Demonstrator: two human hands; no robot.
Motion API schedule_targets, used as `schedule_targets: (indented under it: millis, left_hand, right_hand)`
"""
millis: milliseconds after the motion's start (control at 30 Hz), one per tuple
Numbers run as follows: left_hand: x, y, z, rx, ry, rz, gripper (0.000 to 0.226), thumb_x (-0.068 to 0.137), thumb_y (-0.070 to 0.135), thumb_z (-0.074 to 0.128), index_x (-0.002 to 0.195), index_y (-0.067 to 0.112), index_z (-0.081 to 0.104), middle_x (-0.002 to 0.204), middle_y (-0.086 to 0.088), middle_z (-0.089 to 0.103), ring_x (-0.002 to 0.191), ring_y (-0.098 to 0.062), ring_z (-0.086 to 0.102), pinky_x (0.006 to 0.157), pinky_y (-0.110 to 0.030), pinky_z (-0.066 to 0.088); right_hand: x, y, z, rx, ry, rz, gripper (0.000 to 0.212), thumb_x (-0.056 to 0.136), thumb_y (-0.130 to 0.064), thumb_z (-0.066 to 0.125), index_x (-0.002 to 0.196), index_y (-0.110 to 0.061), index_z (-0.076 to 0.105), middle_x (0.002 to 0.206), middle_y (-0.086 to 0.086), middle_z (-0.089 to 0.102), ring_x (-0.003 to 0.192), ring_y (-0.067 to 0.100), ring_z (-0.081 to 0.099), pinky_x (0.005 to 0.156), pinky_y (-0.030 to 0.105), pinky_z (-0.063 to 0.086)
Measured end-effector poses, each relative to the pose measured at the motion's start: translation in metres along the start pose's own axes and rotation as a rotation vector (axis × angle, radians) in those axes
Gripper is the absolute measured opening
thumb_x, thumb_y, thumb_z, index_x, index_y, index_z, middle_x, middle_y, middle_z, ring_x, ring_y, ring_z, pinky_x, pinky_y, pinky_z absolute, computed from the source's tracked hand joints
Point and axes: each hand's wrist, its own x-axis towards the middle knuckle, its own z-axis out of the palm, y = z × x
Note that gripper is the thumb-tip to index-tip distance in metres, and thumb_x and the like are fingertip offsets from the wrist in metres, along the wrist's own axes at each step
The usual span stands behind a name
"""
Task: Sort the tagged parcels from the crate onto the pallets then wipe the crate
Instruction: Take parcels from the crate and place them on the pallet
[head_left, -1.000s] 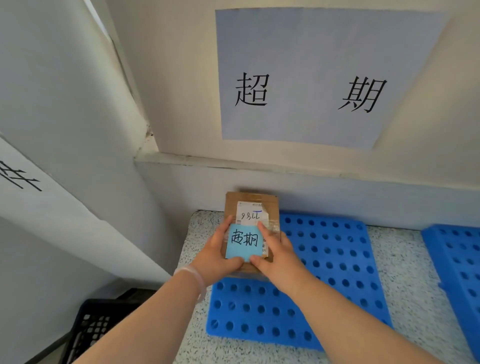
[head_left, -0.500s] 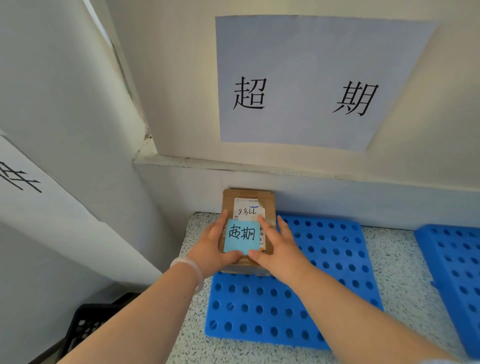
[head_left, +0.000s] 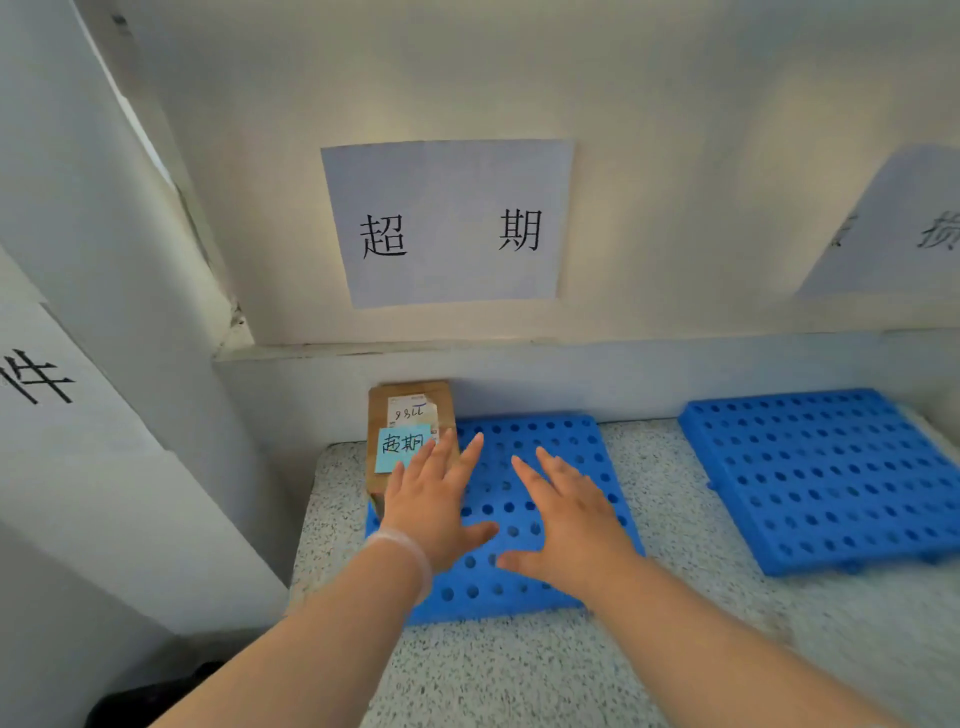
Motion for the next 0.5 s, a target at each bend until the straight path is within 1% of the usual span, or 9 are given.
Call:
schedule_targets:
  millis: [167,267,367,500]
  left_hand:
    - [-0.03,0.082,0.005,0.041,-0.008,0.103,0.101,0.086,0.067,0.055,0.149,0.045,-0.022,0.164,0.006,-0.015,0.152,-0.021,-0.008,0.123,-0.048,0.003]
    - [-0.046,0.143,0.006,0.067,-0.011,0.203,0.101,0.086,0.068,0.055,0.15,0.046,-0.02,0.164,0.007,-0.016,0.152,-0.021,-0.007,0.121,-0.051,0.002]
    - [-0.07,0.216,0.013,0.062,-0.013,0.325,0.101,0.085,0.068,0.056,0.151,0.045,-0.018,0.164,0.008,-0.015,0.152,-0.02,-0.007,0.121,-0.052,0.001]
    - [-0.116,0.326,0.032,0.067,-0.039,0.501,0.102,0.085,0.07,0.055,0.15,0.046,-0.02,0.165,0.005,-0.013,0.152,-0.022,-0.005,0.122,-0.053,0.006]
  right_hand:
    - [-0.079,0.046,-0.019,-0.074,0.043,0.078,0.108,0.079,-0.071,0.059,0.153,-0.039,-0.012,0.162,-0.008,-0.019,0.149,0.014,-0.016,0.121,0.041,-0.007]
    - [-0.133,0.08,-0.029,-0.082,0.097,0.146,0.105,0.08,-0.072,0.055,0.153,-0.037,-0.012,0.162,-0.006,-0.017,0.149,0.015,-0.016,0.12,0.04,-0.008]
    - [-0.2,0.118,-0.039,-0.08,0.126,0.242,0.105,0.081,-0.072,0.055,0.153,-0.038,-0.012,0.162,-0.006,-0.018,0.149,0.014,-0.016,0.119,0.039,-0.01]
    - [-0.31,0.175,-0.058,-0.096,0.159,0.405,0.103,0.082,-0.071,0.054,0.153,-0.038,-0.013,0.162,-0.005,-0.021,0.149,0.016,-0.017,0.119,0.04,-0.01]
